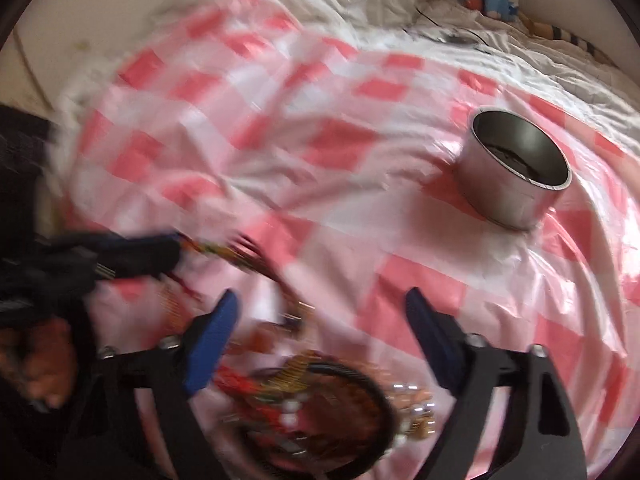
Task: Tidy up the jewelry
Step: 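Lift the red cord with the left tool while the right tool reaches into the pile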
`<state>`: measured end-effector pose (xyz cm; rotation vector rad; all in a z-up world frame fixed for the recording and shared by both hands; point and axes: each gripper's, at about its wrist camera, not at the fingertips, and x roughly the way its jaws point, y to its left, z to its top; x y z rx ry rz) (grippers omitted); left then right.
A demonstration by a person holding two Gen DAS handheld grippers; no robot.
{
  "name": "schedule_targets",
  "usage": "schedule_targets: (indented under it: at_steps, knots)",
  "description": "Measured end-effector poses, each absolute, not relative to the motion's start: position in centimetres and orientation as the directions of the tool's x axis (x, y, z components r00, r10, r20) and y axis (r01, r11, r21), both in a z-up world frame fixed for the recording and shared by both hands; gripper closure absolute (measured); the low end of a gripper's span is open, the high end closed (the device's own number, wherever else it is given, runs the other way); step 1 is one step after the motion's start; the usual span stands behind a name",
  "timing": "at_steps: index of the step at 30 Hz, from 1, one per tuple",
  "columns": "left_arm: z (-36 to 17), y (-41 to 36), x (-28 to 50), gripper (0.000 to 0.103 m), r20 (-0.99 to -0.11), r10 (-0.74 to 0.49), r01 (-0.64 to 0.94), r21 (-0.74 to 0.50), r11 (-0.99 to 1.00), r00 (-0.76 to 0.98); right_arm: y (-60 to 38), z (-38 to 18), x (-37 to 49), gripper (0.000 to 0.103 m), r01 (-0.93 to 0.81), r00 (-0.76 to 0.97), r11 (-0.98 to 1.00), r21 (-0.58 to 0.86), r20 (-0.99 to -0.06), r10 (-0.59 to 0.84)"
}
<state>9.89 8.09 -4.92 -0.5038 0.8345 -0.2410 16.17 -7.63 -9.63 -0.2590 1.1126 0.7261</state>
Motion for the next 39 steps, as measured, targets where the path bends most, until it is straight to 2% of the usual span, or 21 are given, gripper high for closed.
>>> schedule_targets:
  at_steps: [5,9,13,15,17,19,20,21,22,23,24,25,26,27,28,30,32,33,36,39]
  knots:
    - [-6.0,10.0,10.0,0.094,-0.638,-0.425,-0.042,-0.583,0.812,0.642,-9.5,-9.5,16.2,0.025,-0.587,0.308,0.804,0.095,-0.892,0.331]
    - [-5.5,12.1,9.1,0.094,-0.615,-0.353,-0.109,-0.585,0.803,0.705,-10.6,-9.7,16.3,0.025,-0.578,0.279,0.806,0.13,-0.897,0.344]
    - [-6.4,12.5,9.1,0.094,-0.634,-0.38,-0.121,-0.601,0.79,0.673,-10.7,-8.5,15.7,0.025,-0.614,0.238,0.756,0.229,-0.859,0.453]
    - [-6.5,12.2,9.2,0.094,-0.645,-0.383,-0.11,-0.589,0.801,0.661,-10.4,-7.5,15.4,0.018,-0.636,0.234,0.724,0.268,-0.827,0.512]
    - [-7.0,12.0,9.5,0.094,-0.664,-0.389,-0.114,-0.582,0.805,0.639,-9.9,-6.8,15.1,0.017,-0.65,0.235,0.703,0.287,-0.804,0.546]
    - [-7.5,11.6,9.7,0.09,-0.681,-0.39,-0.126,-0.577,0.807,0.62,-9.2,-6.0,14.9,0.017,-0.669,0.264,0.693,0.268,-0.786,0.559]
    - [-7.8,11.4,9.9,0.081,-0.692,-0.388,-0.131,-0.57,0.811,0.609,-8.8,-5.6,14.7,0.017,-0.682,0.268,0.685,0.257,-0.784,0.561]
    - [-8.1,11.0,10.1,0.068,-0.704,-0.386,-0.133,-0.56,0.817,0.596,-8.2,-5.3,14.5,0.017,-0.697,0.274,0.676,0.238,-0.784,0.558]
    - [-8.4,10.5,10.4,0.06,-0.723,-0.377,-0.137,-0.542,0.829,0.579,-7.8,-5.2,14.3,0.018,-0.709,0.279,0.671,0.218,-0.787,0.55]
    - [-8.8,10.1,10.6,0.052,-0.741,-0.365,-0.142,-0.522,0.841,0.564,-7.4,-5.3,14.1,0.021,-0.72,0.278,0.664,0.201,-0.793,0.542]
    - [-9.0,9.6,10.9,0.052,-0.754,-0.357,-0.138,-0.504,0.853,0.551,-7.0,-5.6,14.1,0.032,-0.726,0.267,0.661,0.19,-0.808,0.526]
    - [-9.1,9.1,11.1,0.052,-0.763,-0.346,-0.129,-0.485,0.865,0.546,-6.8,-6.3,14.1,0.048,-0.727,0.254,0.662,0.182,-0.824,0.506]
    - [-9.0,8.7,11.2,0.055,-0.768,-0.338,-0.114,-0.466,0.877,0.544,-6.8,-6.9,14.2,0.055,-0.727,0.25,0.666,0.167,-0.839,0.483]
    - [-8.9,8.3,11.3,0.077,-0.769,-0.329,-0.103,-0.452,0.886,0.547,-6.7,-7.3,14.3,0.058,-0.726,0.256,0.672,0.147,-0.849,0.462]
    - [-8.9,8.2,11.4,0.089,-0.772,-0.334,-0.095,-0.451,0.887,0.541,-6.7,-7.5,14.4,0.059,-0.724,0.266,0.676,0.134,-0.851,0.453]
    - [-8.9,8.2,11.4,0.1,-0.766,-0.343,-0.086,-0.457,0.885,0.544,-6.6,-7.3,14.6,0.059,-0.729,0.287,0.675,0.117,-0.842,0.456]
    - [-8.1,8.4,11.0,0.1,-0.746,-0.323,-0.077,-0.446,0.892,0.582,-6.3,-7.2,14.7,0.06,-0.736,0.309,0.67,0.091,-0.836,0.453]
    - [-7.7,8.7,10.8,0.1,-0.739,-0.308,-0.08,-0.438,0.895,0.599,-6.0,-7.3,14.7,0.064,-0.744,0.309,0.664,0.081,-0.838,0.449]
    - [-7.2,9.8,10.5,0.1,-0.716,-0.311,-0.097,-0.467,0.879,0.625,-5.2,-8.6,14.5,0.088,-0.757,0.293,0.652,0.046,-0.868,0.401]
    - [-6.6,10.4,10.2,0.1,-0.693,-0.305,-0.098,-0.477,0.874,0.653,-5.7,-8.5,14.7,0.097,-0.746,0.277,0.661,0.084,-0.863,0.422]
